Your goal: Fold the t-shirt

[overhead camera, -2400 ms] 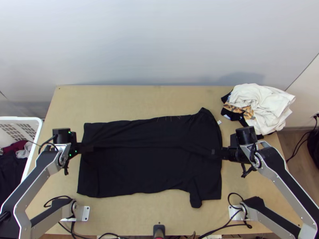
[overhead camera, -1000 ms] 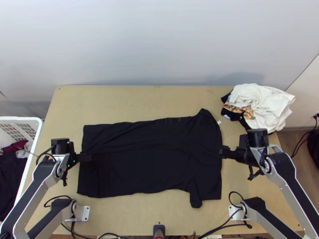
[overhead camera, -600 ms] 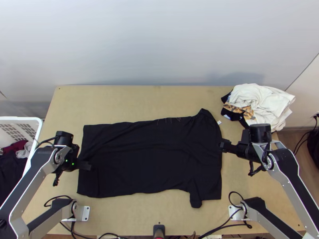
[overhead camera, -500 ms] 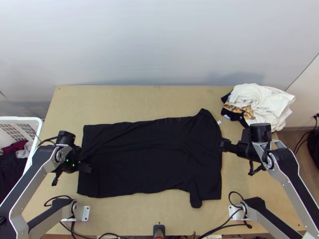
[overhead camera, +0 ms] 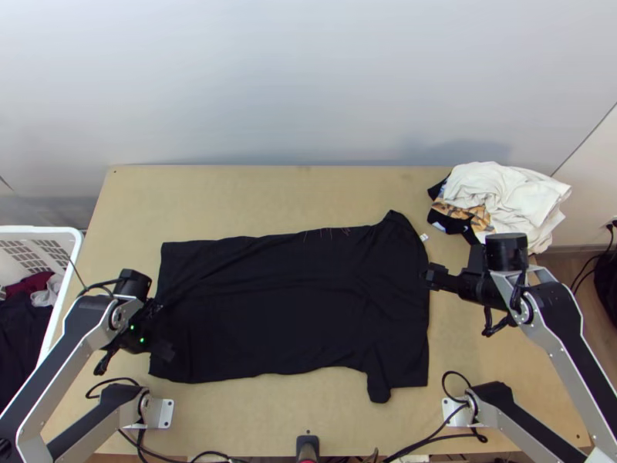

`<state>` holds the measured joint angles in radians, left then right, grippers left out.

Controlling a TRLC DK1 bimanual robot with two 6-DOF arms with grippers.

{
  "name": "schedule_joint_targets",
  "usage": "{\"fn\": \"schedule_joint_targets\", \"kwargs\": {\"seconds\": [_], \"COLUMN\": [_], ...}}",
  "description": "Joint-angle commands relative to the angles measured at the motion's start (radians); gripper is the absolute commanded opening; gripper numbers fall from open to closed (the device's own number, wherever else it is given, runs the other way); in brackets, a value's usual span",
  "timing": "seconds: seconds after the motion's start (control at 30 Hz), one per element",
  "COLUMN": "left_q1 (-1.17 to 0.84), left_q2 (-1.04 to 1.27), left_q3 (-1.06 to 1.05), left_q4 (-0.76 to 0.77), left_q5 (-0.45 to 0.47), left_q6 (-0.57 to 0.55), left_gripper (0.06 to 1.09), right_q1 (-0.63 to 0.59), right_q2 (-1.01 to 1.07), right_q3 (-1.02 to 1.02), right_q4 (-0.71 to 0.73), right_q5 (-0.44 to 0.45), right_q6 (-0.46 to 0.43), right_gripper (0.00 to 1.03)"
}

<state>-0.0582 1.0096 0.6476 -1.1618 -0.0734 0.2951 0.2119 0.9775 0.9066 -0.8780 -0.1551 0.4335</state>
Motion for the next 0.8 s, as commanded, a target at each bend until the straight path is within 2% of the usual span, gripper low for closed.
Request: {"fn": "schedule_joint_targets", "kwargs": {"seconds": [0.0,0.3,0.37,0.57,0.77], "left_q1": [0.0,0.0,-0.003,-0.019,-0.037], "left_q2": [-0.04,-0.028,-0.022,-0.022,0.001], "left_q3": [-0.065,-0.091,-0.091,-0.095,-0.098], "left_q4": [0.022,0.057,0.06,0.08,0.091], "left_q5": [-0.026,-0.034,-0.034,-0.026,-0.026], "left_q6": [0.038,0.053,0.059,0.078,0.078], "left_gripper": [0.93,0.92,0.85,0.71,0.71], "right_q1": [0.027,0.049,0.049,0.05,0.05], "right_q2": [0.032,0.032,0.03,0.012,0.003], "right_q3": [0.029,0.058,0.072,0.1,0.129], "right_q4": [-0.007,-0.022,-0.033,-0.064,-0.088], "right_q5": [0.0,0.0,0.0,-0.001,0.0], "right_q6": [-0.002,0.007,0.008,0.008,0.008], "right_gripper": [0.99,0.99,0.99,0.99,0.99]}}
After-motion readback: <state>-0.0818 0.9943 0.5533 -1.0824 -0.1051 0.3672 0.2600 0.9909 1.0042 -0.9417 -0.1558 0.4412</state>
